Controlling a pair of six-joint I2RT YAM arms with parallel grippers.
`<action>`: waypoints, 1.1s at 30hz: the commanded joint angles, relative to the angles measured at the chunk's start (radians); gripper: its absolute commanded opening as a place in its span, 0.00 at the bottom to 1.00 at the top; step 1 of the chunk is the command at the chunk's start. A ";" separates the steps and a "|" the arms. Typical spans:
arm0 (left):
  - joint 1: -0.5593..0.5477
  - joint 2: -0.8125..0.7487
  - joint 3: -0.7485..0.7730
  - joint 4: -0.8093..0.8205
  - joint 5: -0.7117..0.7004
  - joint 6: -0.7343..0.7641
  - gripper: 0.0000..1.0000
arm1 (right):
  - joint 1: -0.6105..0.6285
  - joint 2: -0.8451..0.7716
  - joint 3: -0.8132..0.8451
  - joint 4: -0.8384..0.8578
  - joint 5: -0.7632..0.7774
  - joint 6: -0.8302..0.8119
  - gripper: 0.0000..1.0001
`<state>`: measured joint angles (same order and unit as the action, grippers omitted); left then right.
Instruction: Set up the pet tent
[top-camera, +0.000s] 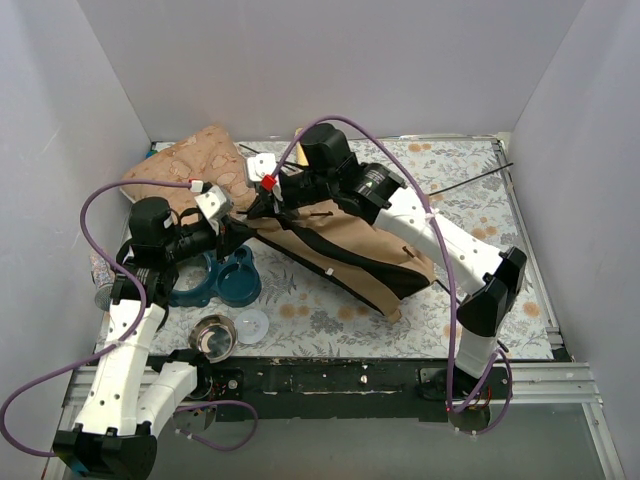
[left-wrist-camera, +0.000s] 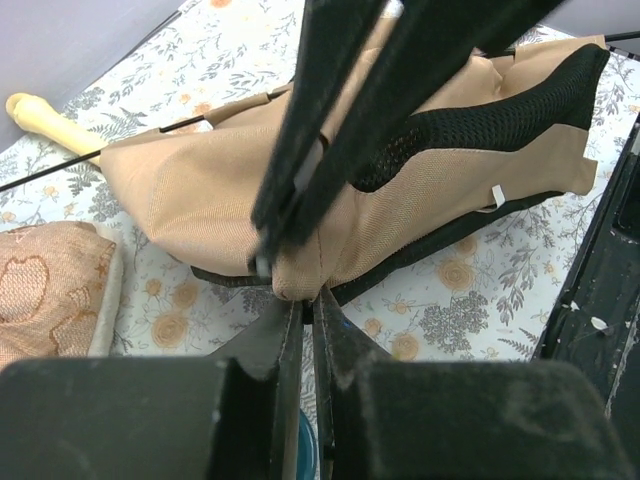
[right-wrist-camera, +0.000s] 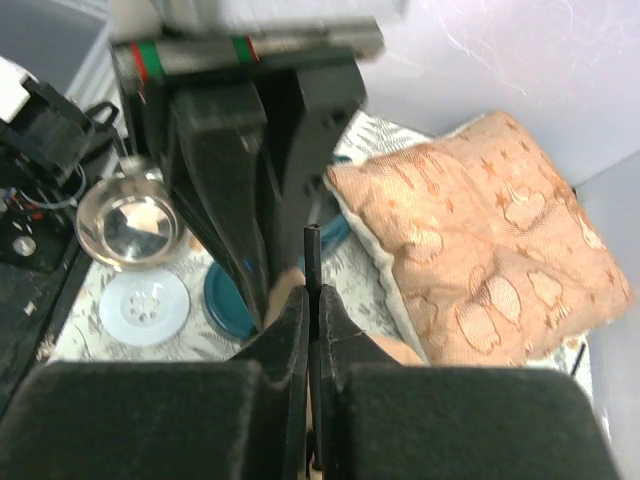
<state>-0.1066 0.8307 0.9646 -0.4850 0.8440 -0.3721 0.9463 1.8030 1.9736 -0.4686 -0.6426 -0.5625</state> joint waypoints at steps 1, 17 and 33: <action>0.005 -0.041 0.051 -0.046 0.001 0.013 0.00 | -0.086 -0.083 -0.041 -0.077 0.050 -0.083 0.01; 0.005 -0.047 0.089 -0.040 0.033 -0.039 0.00 | -0.109 -0.133 -0.156 -0.228 0.119 -0.312 0.01; 0.007 -0.013 0.123 -0.115 0.096 0.002 0.00 | -0.072 -0.074 -0.084 -0.229 0.127 -0.303 0.01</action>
<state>-0.1062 0.8230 1.0378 -0.5865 0.9016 -0.3855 0.8932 1.7088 1.8580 -0.6136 -0.6197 -0.8383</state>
